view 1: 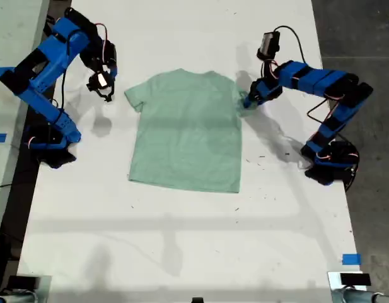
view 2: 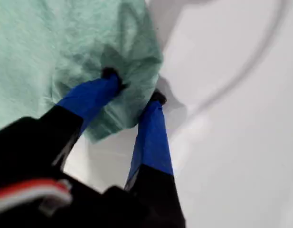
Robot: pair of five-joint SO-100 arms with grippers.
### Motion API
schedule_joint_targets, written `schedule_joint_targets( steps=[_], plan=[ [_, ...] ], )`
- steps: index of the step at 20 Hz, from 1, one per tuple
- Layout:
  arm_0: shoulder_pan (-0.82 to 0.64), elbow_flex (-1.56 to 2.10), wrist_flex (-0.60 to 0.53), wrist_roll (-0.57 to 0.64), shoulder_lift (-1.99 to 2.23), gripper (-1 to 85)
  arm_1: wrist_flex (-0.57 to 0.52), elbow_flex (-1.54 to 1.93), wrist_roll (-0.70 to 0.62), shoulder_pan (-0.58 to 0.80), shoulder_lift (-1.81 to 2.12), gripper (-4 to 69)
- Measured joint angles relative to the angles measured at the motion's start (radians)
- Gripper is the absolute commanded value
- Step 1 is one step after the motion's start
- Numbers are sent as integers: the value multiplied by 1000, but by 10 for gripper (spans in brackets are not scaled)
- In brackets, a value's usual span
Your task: Fold tshirt
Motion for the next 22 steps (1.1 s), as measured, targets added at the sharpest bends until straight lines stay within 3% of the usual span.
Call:
schedule_joint_targets(
  steps=[8, 15, 22],
  plan=[
    [11, 0, 0, -14, 0, 0, 35, -20, -17, -11, -12, -14],
    [23, 0, 0, -28, 9, 0, 351, -282, 64, -94, 0, -15],
    [28, 0, 0, -26, 9, 0, 430, -675, 225, -268, -49, -15]
  ],
)
